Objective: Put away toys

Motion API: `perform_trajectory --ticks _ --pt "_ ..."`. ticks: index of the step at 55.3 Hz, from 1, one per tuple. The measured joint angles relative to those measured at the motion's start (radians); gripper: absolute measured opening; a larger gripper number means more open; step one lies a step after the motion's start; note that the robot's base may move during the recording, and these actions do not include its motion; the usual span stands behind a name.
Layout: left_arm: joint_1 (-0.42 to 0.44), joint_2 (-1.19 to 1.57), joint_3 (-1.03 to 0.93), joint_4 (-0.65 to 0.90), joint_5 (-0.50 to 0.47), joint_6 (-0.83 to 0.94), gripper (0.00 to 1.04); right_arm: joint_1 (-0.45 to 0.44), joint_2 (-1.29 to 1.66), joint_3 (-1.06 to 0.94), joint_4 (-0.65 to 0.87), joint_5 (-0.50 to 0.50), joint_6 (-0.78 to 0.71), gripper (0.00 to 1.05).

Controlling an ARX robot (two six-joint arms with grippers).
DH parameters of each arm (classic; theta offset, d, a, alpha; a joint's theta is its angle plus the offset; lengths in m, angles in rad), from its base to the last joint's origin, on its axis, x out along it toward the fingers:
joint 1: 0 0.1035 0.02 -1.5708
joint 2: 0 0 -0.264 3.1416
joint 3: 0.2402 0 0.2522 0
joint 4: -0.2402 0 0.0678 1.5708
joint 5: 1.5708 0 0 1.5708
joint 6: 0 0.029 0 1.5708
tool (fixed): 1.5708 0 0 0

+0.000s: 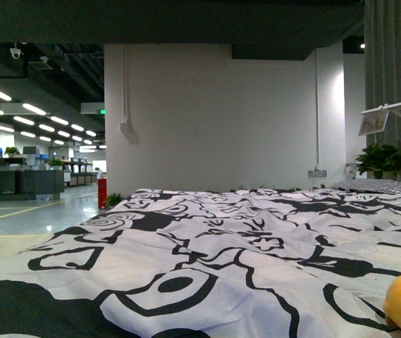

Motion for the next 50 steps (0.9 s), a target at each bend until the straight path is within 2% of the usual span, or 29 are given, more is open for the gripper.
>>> perform_trajectory --ticks 50 --pt "0.0 0.0 0.0 0.0 0.0 0.0 0.98 0.0 0.003 0.0 -0.01 -0.007 0.0 0.06"
